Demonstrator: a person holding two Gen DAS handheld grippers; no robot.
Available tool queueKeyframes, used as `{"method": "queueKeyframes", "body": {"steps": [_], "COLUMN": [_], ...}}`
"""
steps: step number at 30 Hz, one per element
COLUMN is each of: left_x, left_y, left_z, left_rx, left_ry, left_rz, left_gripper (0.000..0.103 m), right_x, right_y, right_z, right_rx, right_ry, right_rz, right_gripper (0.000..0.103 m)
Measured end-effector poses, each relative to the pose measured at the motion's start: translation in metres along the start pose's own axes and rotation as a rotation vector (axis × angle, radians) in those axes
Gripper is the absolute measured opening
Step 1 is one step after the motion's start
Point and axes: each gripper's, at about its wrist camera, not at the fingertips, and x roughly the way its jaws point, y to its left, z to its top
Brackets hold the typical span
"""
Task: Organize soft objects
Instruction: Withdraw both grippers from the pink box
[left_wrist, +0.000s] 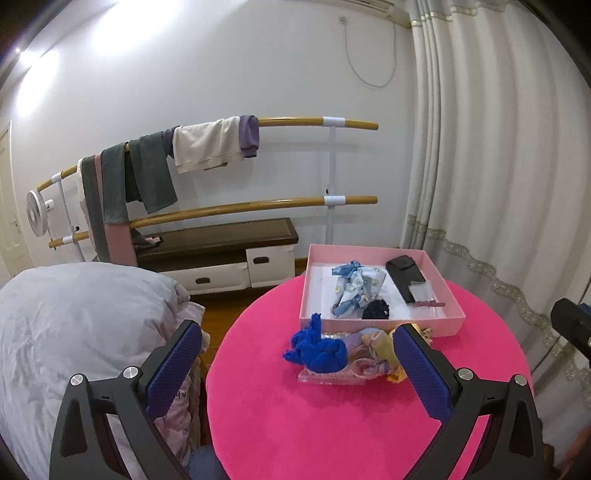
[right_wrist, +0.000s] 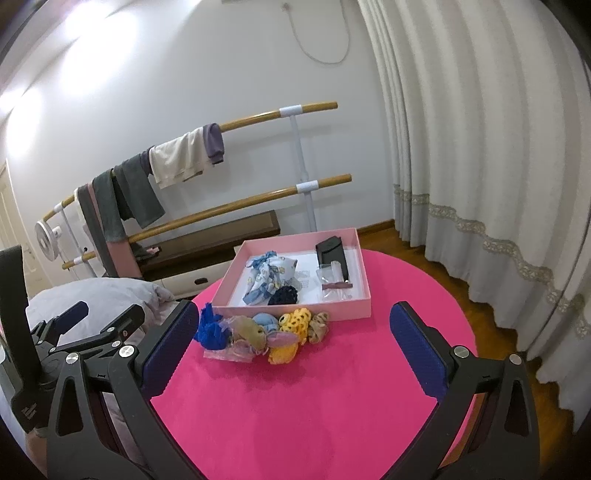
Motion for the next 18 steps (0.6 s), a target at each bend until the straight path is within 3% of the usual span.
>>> {"method": "queueKeyframes", "body": {"steps": [18], "left_x": [-0.015], "left_y": [0.021], "left_z": [-0.010], "left_rx": [-0.030], "left_ry": [0.007], "left_rz": [0.012], "left_gripper": [0.103], "right_x": [-0.004], "right_y": [0.007], "right_z": [-0.010], "right_rx": [-0.018], "right_ry": [0.021], "right_rz": [0.009], "right_gripper": [0.103]}}
